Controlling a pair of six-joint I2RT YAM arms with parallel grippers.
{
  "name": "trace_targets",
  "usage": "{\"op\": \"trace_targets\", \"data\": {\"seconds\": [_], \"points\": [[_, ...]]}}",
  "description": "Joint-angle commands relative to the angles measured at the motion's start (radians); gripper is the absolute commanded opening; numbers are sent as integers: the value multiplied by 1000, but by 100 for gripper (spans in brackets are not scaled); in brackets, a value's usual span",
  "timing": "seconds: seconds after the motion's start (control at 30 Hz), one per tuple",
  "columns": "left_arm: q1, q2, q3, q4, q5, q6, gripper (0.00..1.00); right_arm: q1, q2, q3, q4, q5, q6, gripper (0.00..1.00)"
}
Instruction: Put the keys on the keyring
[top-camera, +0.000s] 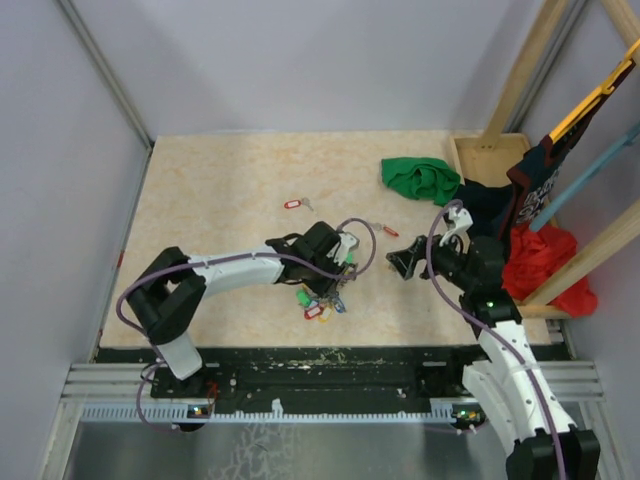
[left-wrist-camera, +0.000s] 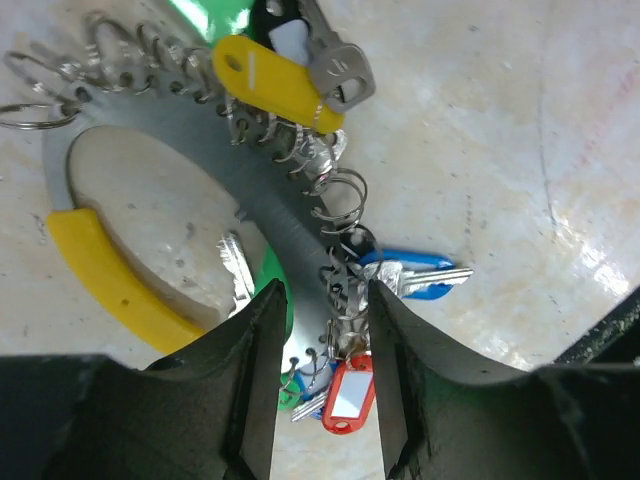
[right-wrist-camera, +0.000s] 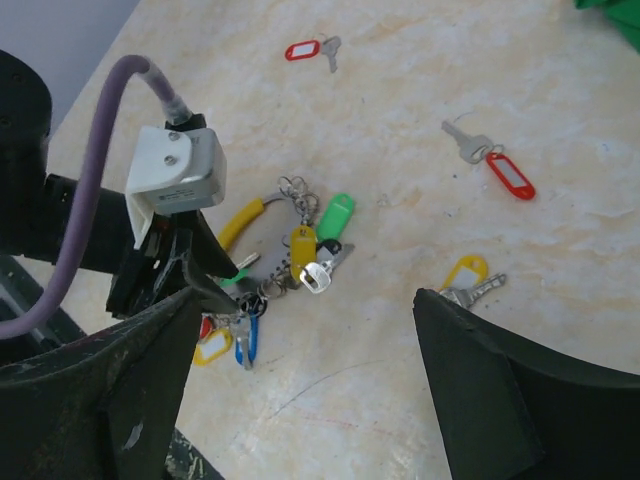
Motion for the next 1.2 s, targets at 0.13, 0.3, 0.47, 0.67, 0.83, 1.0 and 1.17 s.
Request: {"op": "trace_targets", "data": {"seconds": [0.13, 0.3, 0.47, 0.67, 0.83, 1.0, 1.17], "points": [[-18, -227, -122, 137, -35, -22, 60, 84, 211, 96, -12, -85, -13, 83], [11, -318, -193, 161, -71, -65, 67, 215, 355, 146, -20, 21, -18, 81], [104, -320, -247, 182, -7, -129, 69, 307, 512, 209, 21, 81, -47, 78], [245, -305, -325, 268, 158, -198, 69, 342, 704, 350, 16, 93, -88, 69], [293, -275, -340, 304, 214, -224, 69, 378, 851, 471, -11, 109, -111, 62], [311, -254, -349, 316, 231, -242, 69, 419, 960, 538, -29, 158, -131, 55], [313, -250, -366, 333, 234, -263, 69, 463, 1042, 600, -42, 229, -161, 51]]}}
